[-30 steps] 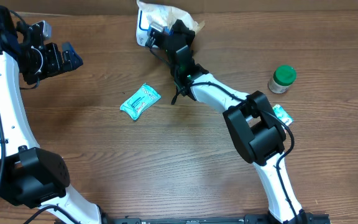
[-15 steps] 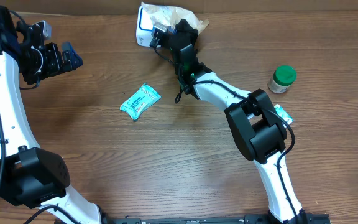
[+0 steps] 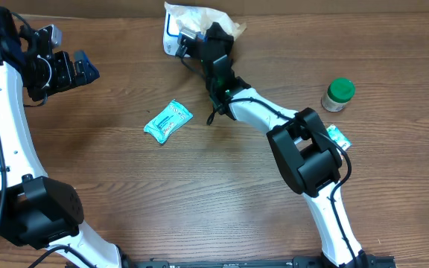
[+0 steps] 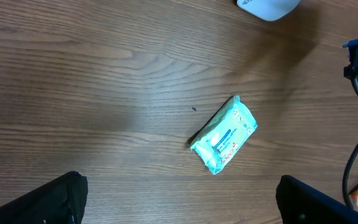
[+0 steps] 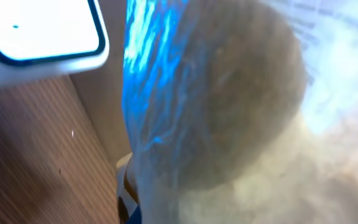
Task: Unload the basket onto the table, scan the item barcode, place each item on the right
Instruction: 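Carry the bag right and set it down near the orange pack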
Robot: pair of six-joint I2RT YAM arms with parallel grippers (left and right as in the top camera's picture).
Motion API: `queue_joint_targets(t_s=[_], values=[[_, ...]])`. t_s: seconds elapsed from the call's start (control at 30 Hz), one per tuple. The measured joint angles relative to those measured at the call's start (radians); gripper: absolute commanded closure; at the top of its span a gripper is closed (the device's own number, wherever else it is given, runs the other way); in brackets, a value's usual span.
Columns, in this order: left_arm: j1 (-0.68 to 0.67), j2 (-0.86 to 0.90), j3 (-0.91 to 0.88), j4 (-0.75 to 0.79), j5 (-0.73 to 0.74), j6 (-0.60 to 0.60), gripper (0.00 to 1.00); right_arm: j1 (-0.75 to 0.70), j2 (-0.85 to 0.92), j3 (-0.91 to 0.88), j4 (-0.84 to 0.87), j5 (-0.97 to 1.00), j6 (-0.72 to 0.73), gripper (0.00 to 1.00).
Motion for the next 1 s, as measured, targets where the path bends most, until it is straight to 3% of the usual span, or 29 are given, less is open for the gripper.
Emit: queue_joint_targets(t_s=[0.23, 0.47, 0.7, 0.8, 1.0], values=[[0.0, 0.0, 0.0, 0.0, 0.0, 0.0, 0.0, 0.037, 0.0, 0.0, 0.004, 0.018, 0.059, 0.96], [0.0, 0.0, 0.0, 0.0, 0.0, 0.0, 0.0, 0.037, -0.112, -0.002, -0.275, 0.042, 0.206, 0.96], [0.0, 0.0, 0.0, 0.0, 0.0, 0.0, 0.0, 0.035, -0.437, 0.002, -0.765, -0.001, 0.519, 0.96], [0.0, 0.0, 0.0, -0.001, 0.0, 0.0, 0.0, 0.02, -0.599, 0.011, -1.062, -0.143, 0.744, 0.96], [0.0, 0.0, 0.0, 0.0, 0.0, 0.0, 0.0, -0.063, -0.703, 0.016, -1.487, -0.402, 1.027, 0.96]])
